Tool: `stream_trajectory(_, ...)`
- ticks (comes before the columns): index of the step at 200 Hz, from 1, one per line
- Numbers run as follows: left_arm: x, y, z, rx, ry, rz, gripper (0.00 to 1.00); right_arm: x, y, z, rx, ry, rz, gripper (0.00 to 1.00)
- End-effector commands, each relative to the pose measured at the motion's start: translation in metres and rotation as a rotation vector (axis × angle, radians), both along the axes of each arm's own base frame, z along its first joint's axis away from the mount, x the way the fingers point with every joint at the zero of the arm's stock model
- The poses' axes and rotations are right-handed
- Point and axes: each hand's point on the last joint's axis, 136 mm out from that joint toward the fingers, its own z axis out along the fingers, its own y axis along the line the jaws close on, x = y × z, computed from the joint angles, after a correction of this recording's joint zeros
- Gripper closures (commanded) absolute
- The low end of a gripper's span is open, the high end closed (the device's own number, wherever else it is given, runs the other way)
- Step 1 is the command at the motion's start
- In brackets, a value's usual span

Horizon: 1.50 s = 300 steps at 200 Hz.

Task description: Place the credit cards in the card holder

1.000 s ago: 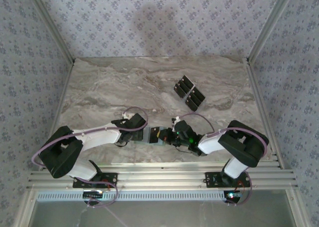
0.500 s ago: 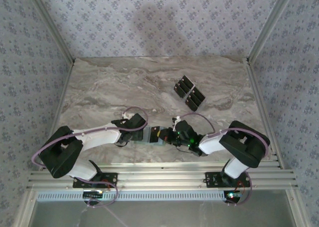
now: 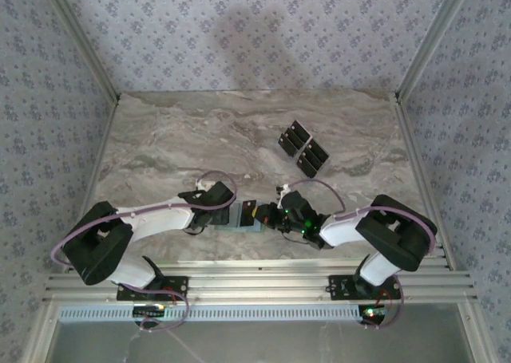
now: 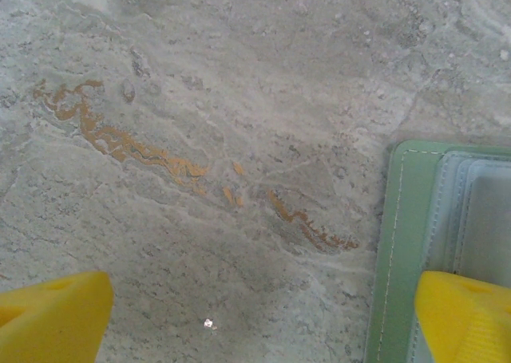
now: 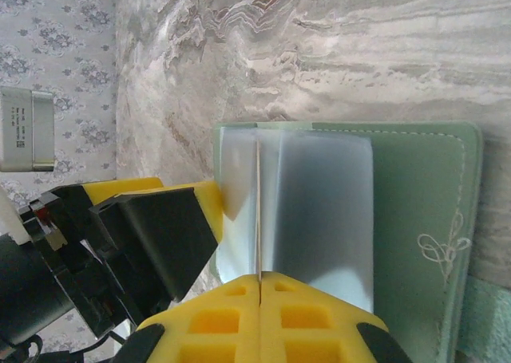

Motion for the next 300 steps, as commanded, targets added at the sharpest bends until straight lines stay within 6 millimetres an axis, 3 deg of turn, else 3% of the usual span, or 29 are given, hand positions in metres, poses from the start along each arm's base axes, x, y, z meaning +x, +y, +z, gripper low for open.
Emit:
stream_trajectory(1, -0.024, 0.012, -0.019, 0.057, 0.104, -0.031, 0.02, 0.007, 0.006, 0.004, 0.005, -0.02, 0.002, 1.0)
stream_trajectory(57, -0.025, 0.013, -0.02, 0.06, 0.107, -0.031, 0.02, 0.008, 0.011, 0.003, 0.012, -0.014, 0.009, 1.0)
stream_trajectory(161, -0.026, 0.013, -0.021, 0.058, 0.109, -0.029, 0.02, 0.004, 0.005, -0.026, -0.002, 0.041, -0.019, 1.0)
stream_trajectory(300, -0.027, 0.013, -0.022, 0.059, 0.112, -0.031, 0.02, -0.007, 0.008, -0.041, -0.001, 0.084, -0.02, 1.0)
